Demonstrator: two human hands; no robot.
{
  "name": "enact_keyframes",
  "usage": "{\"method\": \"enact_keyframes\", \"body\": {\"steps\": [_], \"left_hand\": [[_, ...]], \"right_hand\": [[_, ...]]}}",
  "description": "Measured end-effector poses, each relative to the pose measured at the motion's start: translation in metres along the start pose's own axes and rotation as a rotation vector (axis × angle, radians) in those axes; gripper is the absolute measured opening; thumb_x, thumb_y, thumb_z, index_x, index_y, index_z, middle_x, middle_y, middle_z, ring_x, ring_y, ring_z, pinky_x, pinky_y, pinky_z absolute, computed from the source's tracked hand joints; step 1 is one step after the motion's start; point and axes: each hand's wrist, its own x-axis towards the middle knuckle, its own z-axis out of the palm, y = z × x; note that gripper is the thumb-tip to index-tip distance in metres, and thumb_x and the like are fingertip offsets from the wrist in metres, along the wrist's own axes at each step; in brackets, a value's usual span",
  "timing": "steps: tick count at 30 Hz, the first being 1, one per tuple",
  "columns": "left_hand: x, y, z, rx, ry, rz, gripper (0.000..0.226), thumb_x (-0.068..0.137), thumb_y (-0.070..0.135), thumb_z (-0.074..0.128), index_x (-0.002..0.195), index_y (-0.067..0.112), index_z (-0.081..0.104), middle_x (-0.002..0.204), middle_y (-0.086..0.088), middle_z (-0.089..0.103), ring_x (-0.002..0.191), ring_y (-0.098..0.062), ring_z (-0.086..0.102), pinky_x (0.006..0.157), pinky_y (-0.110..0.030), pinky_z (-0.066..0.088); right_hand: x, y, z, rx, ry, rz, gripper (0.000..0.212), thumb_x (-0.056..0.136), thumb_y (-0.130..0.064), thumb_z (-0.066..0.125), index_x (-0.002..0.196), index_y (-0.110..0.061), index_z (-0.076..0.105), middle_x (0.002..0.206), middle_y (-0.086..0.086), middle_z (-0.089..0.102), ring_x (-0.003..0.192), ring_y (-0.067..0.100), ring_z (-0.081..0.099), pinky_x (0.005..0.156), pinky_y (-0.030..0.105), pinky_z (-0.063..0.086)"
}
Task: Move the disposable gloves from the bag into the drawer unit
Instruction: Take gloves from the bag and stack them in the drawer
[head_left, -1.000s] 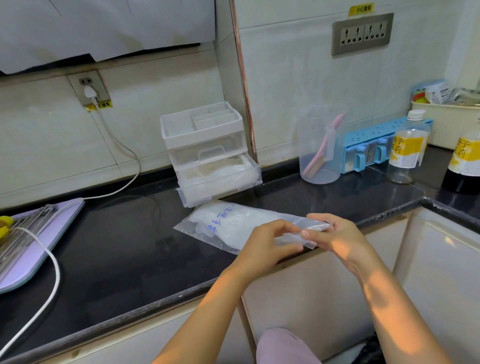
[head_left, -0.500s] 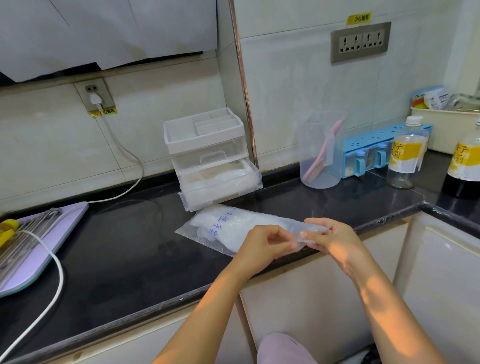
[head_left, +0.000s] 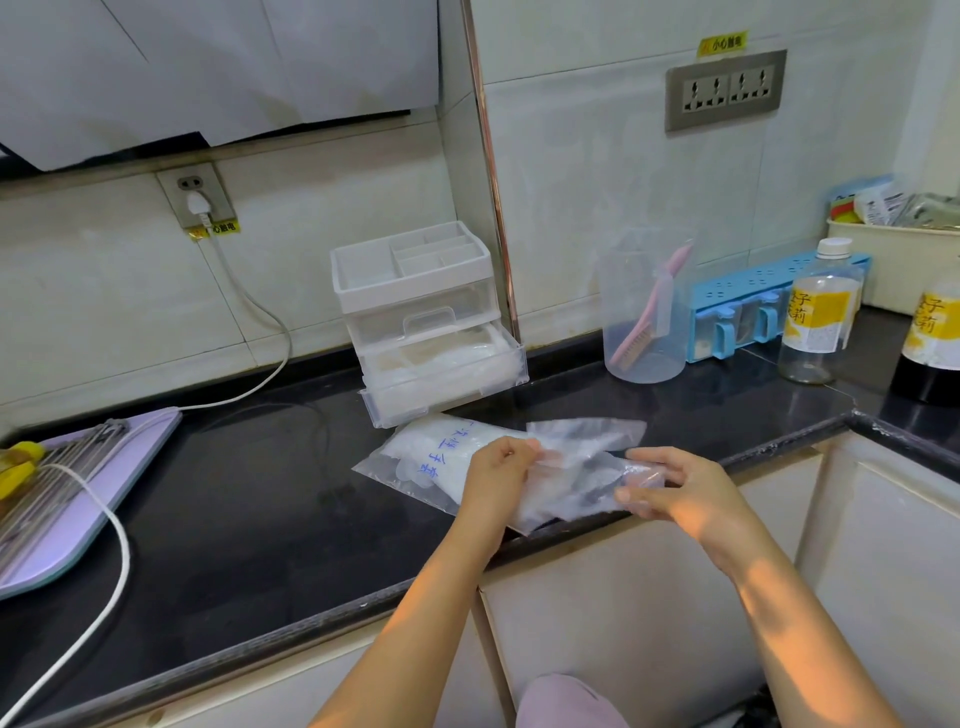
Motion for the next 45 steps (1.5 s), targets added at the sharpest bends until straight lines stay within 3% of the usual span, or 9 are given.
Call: {"method": "enact_keyframes", "body": {"steps": [7, 8, 14, 21, 29, 33, 39, 43, 45], "left_hand": [[0.003, 0.016, -0.003, -0.139, 0.095, 0.213, 0.024, 0.100, 0.021, 0.046, 0.089, 0.010, 0.065, 0.094, 0.000, 0.073, 0.086, -0.003, 0.065, 0.079, -0.012, 0.047], [0.002, 0.017, -0.004, -0.129, 0.085, 0.245, 0.024, 0.100, 0.021, 0.047, 0.088, 0.010, 0.064, 0.095, -0.001, 0.073, 0.090, -0.004, 0.065, 0.083, -0.014, 0.047], [-0.003, 0.012, 0.003, 0.060, -0.095, 0.420, 0.017, 0.097, 0.017, 0.053, 0.082, 0.015, 0.062, 0.075, 0.015, 0.066, 0.071, 0.006, 0.055, 0.069, -0.008, 0.040], [-0.001, -0.012, 0.006, 0.338, -0.192, 0.206, 0.028, 0.081, 0.029, 0.073, 0.101, 0.025, 0.054, 0.104, 0.014, 0.058, 0.099, -0.002, 0.055, 0.079, -0.013, 0.042], [0.005, -0.018, 0.017, 0.428, -0.062, 0.131, 0.033, 0.084, 0.012, 0.064, 0.111, 0.019, 0.046, 0.096, 0.009, 0.050, 0.088, -0.007, 0.051, 0.058, -0.006, 0.039], [0.008, -0.009, 0.008, 0.276, -0.159, 0.057, 0.044, 0.083, 0.002, 0.057, 0.120, 0.024, 0.048, 0.117, 0.007, 0.053, 0.107, -0.010, 0.051, 0.084, -0.018, 0.048], [0.023, 0.026, -0.040, -0.352, 0.067, 0.008, 0.051, 0.081, -0.023, 0.033, 0.112, 0.010, 0.056, 0.118, -0.008, 0.060, 0.112, -0.025, 0.057, 0.101, -0.037, 0.045], [0.031, 0.046, -0.067, -0.604, 0.047, 0.118, 0.027, 0.100, 0.014, 0.039, 0.120, 0.009, 0.057, 0.131, -0.011, 0.056, 0.120, -0.023, 0.055, 0.107, -0.038, 0.039], [0.033, 0.054, -0.071, -0.516, -0.116, 0.150, 0.052, 0.096, 0.049, 0.038, 0.128, 0.011, 0.054, 0.132, -0.009, 0.058, 0.126, -0.022, 0.052, 0.112, -0.041, 0.034]], "right_hand": [[-0.013, -0.034, 0.002, -0.554, 0.412, -0.295, 0.036, 0.071, -0.020, 0.083, 0.104, -0.018, 0.067, 0.103, -0.002, 0.048, 0.088, 0.012, 0.055, 0.070, 0.021, 0.039], [-0.015, -0.047, 0.003, -0.485, 0.372, -0.281, 0.023, 0.077, -0.030, 0.077, 0.094, -0.016, 0.069, 0.095, -0.001, 0.057, 0.077, 0.009, 0.055, 0.063, 0.021, 0.039], [0.002, -0.088, 0.027, -0.329, -0.174, 0.182, 0.080, 0.079, -0.076, 0.038, 0.095, -0.003, 0.066, 0.074, 0.015, 0.072, 0.060, 0.019, 0.067, 0.056, 0.025, 0.053], [0.033, -0.093, 0.054, -0.951, 0.046, 0.015, 0.025, 0.088, -0.028, 0.062, 0.099, -0.006, 0.064, 0.070, 0.002, 0.051, 0.067, 0.015, 0.054, 0.054, 0.024, 0.037], [0.046, -0.153, 0.054, -0.698, 0.135, -0.364, 0.026, 0.093, -0.020, 0.050, 0.073, -0.009, 0.062, 0.071, 0.003, 0.057, 0.077, 0.023, 0.057, 0.068, 0.030, 0.037], [0.035, -0.185, 0.042, -0.295, -0.173, -0.571, 0.014, 0.090, -0.014, 0.062, 0.082, -0.004, 0.068, 0.086, 0.013, 0.073, 0.080, 0.029, 0.067, 0.087, 0.042, 0.051], [0.034, -0.219, 0.031, -0.341, -0.781, -0.468, 0.027, 0.088, 0.003, 0.059, 0.112, -0.009, 0.063, 0.082, 0.009, 0.071, 0.065, 0.014, 0.059, 0.066, 0.020, 0.053], [0.051, -0.229, 0.041, -0.551, -1.016, -0.416, 0.043, 0.090, 0.000, 0.057, 0.130, -0.014, 0.056, 0.088, 0.009, 0.069, 0.074, 0.024, 0.054, 0.071, 0.023, 0.053], [0.059, -0.231, 0.049, -0.569, -1.038, -0.400, 0.043, 0.089, -0.003, 0.059, 0.129, -0.015, 0.057, 0.091, 0.010, 0.070, 0.077, 0.024, 0.056, 0.071, 0.022, 0.053]]}}
